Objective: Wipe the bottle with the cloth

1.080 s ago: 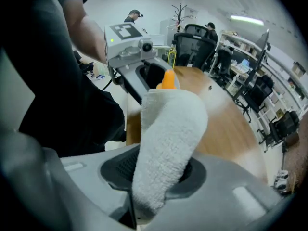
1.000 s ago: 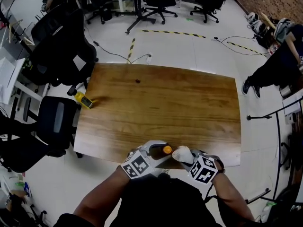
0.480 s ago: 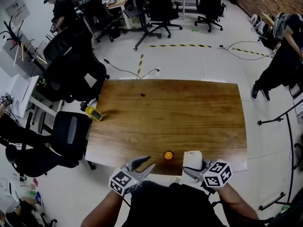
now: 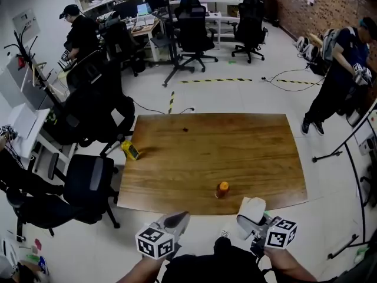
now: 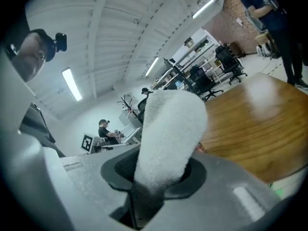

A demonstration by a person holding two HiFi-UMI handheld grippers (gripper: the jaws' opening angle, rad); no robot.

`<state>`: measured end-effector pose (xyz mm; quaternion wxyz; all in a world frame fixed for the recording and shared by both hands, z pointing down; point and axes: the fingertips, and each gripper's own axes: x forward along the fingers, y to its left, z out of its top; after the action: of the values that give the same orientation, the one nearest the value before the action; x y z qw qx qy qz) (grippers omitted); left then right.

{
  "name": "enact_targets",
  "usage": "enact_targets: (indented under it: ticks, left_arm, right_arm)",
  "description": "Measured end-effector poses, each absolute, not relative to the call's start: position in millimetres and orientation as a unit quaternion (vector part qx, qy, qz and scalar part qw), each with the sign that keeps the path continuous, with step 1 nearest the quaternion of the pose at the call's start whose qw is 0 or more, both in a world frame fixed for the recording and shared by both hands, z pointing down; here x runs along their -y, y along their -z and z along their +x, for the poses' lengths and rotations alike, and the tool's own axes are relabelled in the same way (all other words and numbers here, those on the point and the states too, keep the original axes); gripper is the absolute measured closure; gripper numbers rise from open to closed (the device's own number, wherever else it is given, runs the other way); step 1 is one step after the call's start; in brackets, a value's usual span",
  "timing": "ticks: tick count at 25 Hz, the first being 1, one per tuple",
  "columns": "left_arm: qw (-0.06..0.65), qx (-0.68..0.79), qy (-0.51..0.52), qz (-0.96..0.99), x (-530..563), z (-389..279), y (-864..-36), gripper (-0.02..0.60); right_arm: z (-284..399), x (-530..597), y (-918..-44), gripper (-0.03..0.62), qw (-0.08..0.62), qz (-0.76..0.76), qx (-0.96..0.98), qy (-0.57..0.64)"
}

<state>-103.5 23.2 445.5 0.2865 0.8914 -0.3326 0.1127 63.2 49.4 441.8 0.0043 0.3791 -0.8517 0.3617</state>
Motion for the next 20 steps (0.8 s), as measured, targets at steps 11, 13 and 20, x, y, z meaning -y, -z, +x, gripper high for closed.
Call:
enact_targets:
  ticks: [11, 13, 20]
  left_arm:
    - [0.347, 0.283, -0.043, 0.893, -112.6, -121.0, -447.2, 0.566]
    - [0.347, 0.287, -0.049, 0.891, -121.8, -124.3, -443.6, 0.566]
    - [0.331, 0.322, -0.055, 0.885, -130.5, -132.0, -430.5, 0.566]
  right_arm:
    - [23.1, -178.7, -423.9, 0.484, -0.026, 0.421, 0.82, -0.386]
    - [21.9, -190.0, -420.4, 0.484, 0.0, 0.425, 0.825, -0.372]
    - [33.8, -203.7, -419.2, 0.486, 0.031, 0.419, 0.835, -0.356]
